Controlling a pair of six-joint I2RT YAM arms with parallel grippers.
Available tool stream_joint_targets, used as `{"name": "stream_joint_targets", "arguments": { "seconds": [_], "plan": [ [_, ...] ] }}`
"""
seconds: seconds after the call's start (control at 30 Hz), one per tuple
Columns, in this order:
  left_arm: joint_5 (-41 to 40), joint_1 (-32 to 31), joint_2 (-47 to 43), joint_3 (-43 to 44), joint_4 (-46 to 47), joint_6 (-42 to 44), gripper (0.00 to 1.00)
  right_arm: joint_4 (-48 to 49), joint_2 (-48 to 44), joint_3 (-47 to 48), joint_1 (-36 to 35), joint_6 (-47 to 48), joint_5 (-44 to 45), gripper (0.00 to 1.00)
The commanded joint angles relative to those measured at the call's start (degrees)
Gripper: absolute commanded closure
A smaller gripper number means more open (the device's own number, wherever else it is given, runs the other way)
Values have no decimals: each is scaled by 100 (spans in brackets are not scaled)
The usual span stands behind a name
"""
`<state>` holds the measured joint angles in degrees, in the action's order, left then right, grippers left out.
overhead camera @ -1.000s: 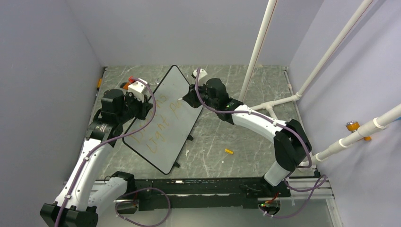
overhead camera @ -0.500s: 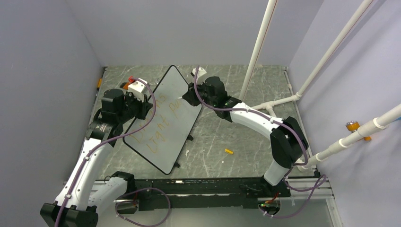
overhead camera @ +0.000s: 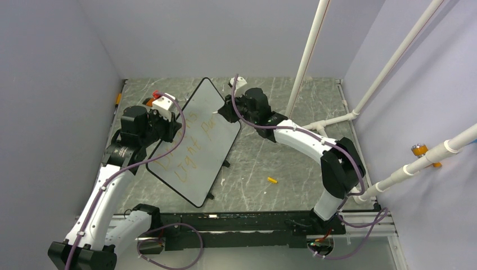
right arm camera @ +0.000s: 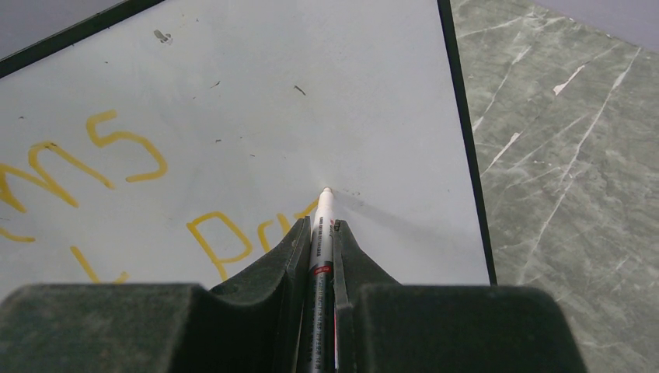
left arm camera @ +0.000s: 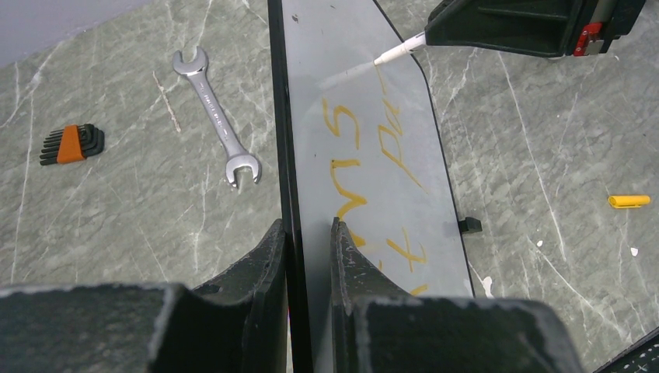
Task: Write a sentence on the whiteboard
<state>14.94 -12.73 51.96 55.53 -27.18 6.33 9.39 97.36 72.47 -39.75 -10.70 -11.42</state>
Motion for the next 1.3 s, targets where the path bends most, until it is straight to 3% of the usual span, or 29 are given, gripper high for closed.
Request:
{"name": "stream_joint_targets", "arguments": {
  "seconds": [0.0, 0.17, 0.7, 1.27],
  "plan": [
    [229, -117, 156, -196, -878, 483, 100, 94, -455, -81, -15, 47, 53, 100],
    [237, -121, 182, -187, -894, 484, 100, 155, -656, -141, -16, 2, 10, 100],
    [221, -117, 138, -194, -883, 484, 100, 56, -76, 510, -18, -46, -219, 100],
    [238, -124, 116, -194, -890, 484, 100, 236, -186, -177, -24, -162, -259, 100]
  ]
}}
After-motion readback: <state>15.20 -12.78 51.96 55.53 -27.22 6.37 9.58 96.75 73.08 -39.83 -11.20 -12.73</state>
